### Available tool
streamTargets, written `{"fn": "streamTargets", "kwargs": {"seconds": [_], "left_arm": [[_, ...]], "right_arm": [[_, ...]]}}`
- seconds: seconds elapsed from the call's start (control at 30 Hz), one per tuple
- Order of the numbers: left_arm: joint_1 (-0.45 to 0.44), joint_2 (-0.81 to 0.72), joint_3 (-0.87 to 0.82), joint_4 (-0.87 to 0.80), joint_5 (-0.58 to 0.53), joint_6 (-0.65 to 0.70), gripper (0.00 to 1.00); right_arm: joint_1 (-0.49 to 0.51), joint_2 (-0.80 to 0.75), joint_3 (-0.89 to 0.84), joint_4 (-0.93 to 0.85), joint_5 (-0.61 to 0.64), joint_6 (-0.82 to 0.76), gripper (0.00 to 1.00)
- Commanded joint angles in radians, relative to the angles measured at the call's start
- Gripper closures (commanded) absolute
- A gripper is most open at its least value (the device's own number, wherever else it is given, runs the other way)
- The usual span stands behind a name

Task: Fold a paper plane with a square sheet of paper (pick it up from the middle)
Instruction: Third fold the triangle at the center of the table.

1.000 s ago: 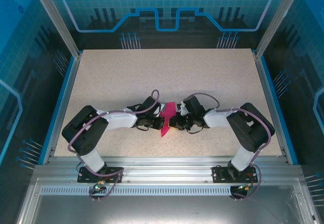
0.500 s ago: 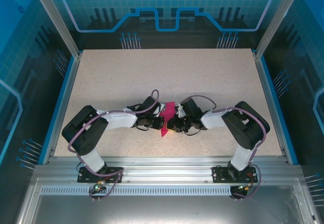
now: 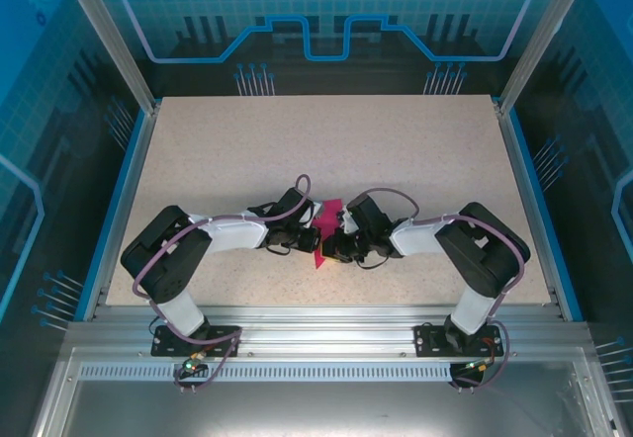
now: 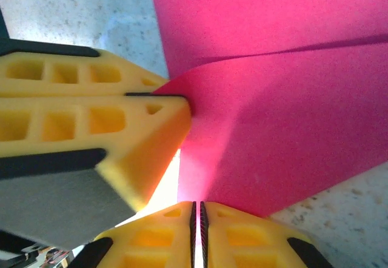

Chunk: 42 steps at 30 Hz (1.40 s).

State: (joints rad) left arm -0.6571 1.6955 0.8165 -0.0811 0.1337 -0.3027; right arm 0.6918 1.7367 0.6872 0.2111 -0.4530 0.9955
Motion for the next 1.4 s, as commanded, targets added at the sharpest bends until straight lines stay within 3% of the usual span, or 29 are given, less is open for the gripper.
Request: {"fn": "streamTargets", "kwargs": {"seconds": [0.0,0.43,0.87,1.37], "left_arm": [[0.010,0.022,0.018,-0.032,0.021,0.030,0.92],[0.010,0.019,0.023,-0.035,0.023,0.033,0.92],[0.010,0.018,0.026,-0.037,0.024,0.032,0.92],[0.013,0.017,0.031,-0.043,0.027,0.036,0.92]], "right_arm": [[0.018,0.048,0.002,0.001,0.020,0.017,0.87],[0.036,-0.035,-0.002,-0.004,0.020,0.038,0.87],[0.061,0.056,0.002,0.019,0.032,0.063,0.87],[0.098,-0.014,0.009,0.027,0.020,0.077,0.86]]}}
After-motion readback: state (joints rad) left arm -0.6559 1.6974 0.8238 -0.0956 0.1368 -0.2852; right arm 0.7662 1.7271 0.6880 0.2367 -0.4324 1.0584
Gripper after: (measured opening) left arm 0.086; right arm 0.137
